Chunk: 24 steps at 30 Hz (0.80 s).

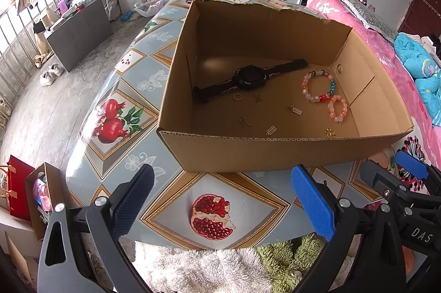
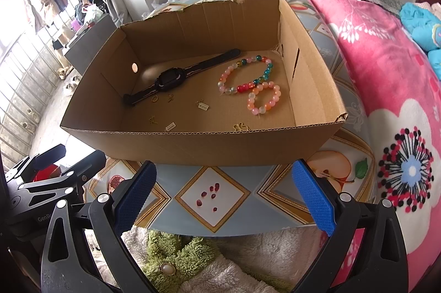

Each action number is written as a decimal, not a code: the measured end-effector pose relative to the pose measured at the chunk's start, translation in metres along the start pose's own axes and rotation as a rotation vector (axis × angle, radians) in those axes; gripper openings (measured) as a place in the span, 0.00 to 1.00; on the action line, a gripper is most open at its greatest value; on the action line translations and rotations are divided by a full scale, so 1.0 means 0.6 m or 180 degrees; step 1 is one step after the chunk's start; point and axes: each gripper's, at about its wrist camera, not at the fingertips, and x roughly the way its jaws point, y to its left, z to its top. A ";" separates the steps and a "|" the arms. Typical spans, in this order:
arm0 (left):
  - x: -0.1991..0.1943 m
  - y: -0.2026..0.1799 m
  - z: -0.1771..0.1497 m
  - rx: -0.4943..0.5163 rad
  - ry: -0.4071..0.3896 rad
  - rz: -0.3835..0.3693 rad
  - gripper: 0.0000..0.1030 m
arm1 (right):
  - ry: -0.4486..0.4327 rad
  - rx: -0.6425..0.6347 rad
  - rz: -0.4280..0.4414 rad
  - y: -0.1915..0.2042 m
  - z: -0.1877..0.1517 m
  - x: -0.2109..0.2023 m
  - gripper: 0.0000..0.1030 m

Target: Organize jewelry

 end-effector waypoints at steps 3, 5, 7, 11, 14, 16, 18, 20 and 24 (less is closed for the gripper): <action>0.000 0.000 0.000 0.0001 0.0003 0.0000 0.95 | 0.0006 0.0005 0.0000 0.000 0.000 0.001 0.92; 0.001 -0.001 -0.001 0.0001 0.0002 -0.0001 0.95 | 0.0004 0.0000 -0.0002 0.001 0.000 0.001 0.92; 0.001 -0.001 -0.001 0.0002 0.0001 0.0001 0.95 | 0.0006 0.0007 0.0002 0.001 0.000 0.001 0.92; 0.001 -0.001 -0.001 0.0003 0.0005 0.0003 0.95 | 0.0017 0.0011 0.0001 0.000 0.000 0.003 0.92; 0.001 -0.001 -0.001 0.0004 0.0006 0.0002 0.95 | 0.0018 0.0013 0.0001 0.000 0.000 0.003 0.92; 0.001 -0.001 -0.001 0.0005 0.0006 0.0002 0.95 | 0.0018 0.0012 0.0003 0.000 0.000 0.003 0.92; 0.001 -0.001 -0.001 0.0004 0.0008 0.0002 0.95 | 0.0021 0.0010 0.0004 0.000 0.000 0.004 0.92; 0.001 -0.001 0.000 0.0000 0.0006 0.0001 0.95 | 0.0021 0.0008 0.0003 -0.001 0.000 0.004 0.92; 0.002 -0.001 -0.002 0.0001 0.0007 0.0000 0.95 | 0.0022 0.0012 0.0003 -0.001 0.001 0.004 0.92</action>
